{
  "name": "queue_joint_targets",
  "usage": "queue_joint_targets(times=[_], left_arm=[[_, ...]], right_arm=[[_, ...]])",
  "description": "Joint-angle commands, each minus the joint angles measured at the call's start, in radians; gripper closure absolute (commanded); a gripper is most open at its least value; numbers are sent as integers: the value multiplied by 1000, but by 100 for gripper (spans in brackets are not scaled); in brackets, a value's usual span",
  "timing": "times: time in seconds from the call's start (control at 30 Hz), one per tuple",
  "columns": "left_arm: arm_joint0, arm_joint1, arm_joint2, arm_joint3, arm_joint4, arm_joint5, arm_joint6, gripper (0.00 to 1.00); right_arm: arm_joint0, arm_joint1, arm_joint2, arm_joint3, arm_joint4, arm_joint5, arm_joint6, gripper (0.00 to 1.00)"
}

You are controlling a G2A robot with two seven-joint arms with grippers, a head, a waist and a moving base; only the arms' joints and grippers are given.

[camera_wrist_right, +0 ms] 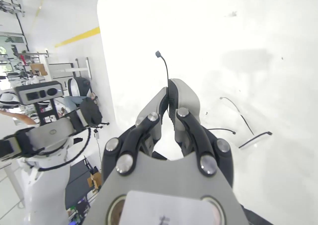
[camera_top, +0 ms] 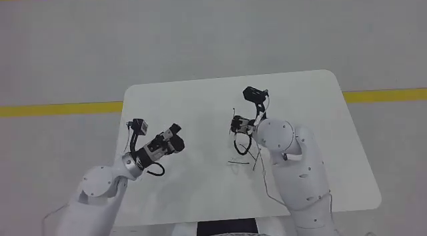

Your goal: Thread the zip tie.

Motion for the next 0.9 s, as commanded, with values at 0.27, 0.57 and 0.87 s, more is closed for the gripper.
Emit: queue_joint_targets(times=[0.27, 0.57, 0.87], left_arm=[[3, -10, 41, 23, -157, 69, 70, 0], [4, -15, 70, 38, -207, 78, 95, 0], [2, -29, 125, 99, -422, 101, 80, 0]], right_arm=[[-13, -72, 29, 27, 1, 0, -44, 100], [-29, -65, 21, 33, 51, 0, -97, 100], [-41, -63, 26, 41, 154, 0, -152, 100]])
